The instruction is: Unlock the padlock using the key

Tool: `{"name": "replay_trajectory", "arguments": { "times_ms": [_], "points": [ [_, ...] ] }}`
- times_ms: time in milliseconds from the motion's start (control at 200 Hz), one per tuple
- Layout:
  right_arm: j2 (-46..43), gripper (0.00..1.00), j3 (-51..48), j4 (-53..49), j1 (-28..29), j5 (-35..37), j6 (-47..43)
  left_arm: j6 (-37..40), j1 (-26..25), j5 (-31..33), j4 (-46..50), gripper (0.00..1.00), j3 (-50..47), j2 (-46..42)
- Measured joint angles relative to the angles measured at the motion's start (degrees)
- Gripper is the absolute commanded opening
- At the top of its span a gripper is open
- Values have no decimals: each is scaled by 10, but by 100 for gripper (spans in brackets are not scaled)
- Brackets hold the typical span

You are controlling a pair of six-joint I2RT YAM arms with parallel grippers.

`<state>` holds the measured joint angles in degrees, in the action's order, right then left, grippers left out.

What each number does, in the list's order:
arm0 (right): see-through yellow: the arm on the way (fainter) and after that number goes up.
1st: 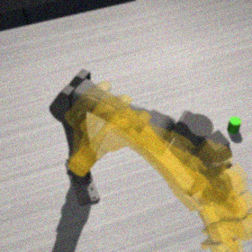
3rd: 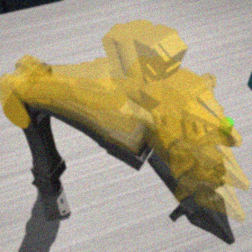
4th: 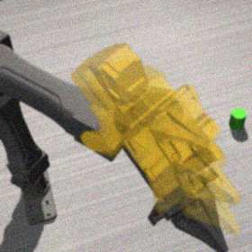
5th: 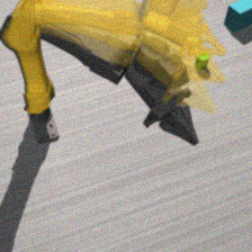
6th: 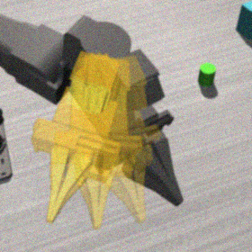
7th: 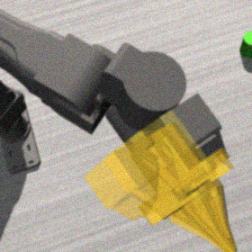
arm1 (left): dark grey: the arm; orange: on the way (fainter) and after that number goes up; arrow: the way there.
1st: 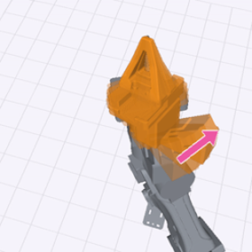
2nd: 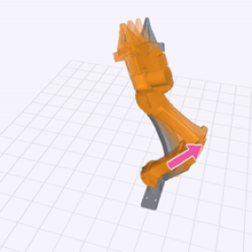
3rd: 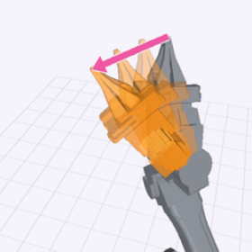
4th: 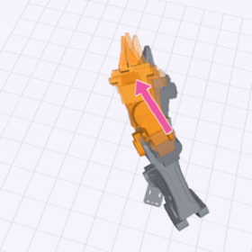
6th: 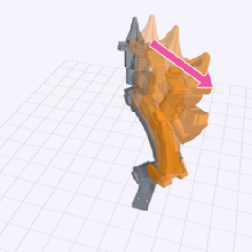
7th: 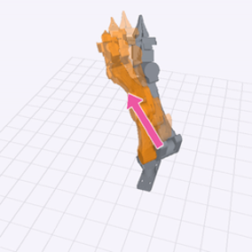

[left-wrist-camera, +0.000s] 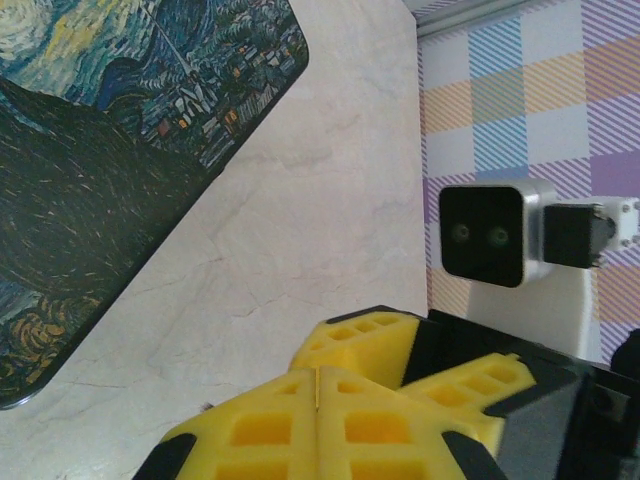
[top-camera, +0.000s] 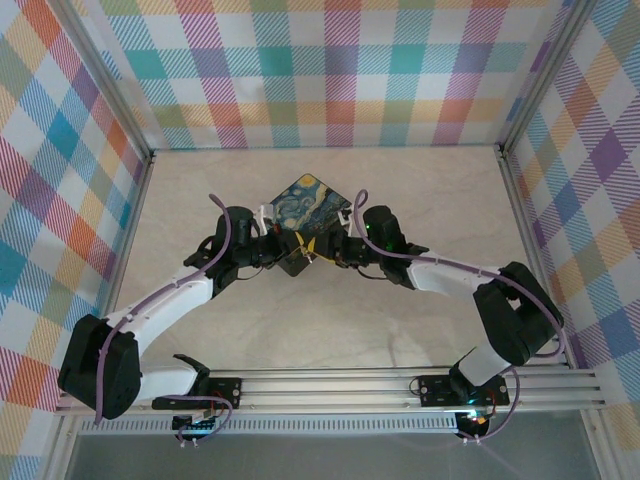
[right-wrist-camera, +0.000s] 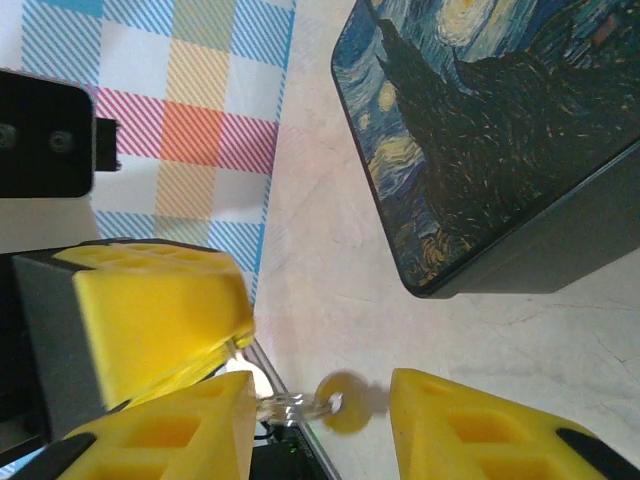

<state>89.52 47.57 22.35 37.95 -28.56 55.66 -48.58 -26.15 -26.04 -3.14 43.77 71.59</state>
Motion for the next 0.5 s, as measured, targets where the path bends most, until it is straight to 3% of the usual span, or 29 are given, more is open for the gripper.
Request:
{"name": "replay_trajectory", "arguments": {
  "times_ms": [500],
  "points": [
    [22, 36, -26, 148, 0, -46, 29, 2, 1, -9, 0, 0, 3, -7]
  ]
}}
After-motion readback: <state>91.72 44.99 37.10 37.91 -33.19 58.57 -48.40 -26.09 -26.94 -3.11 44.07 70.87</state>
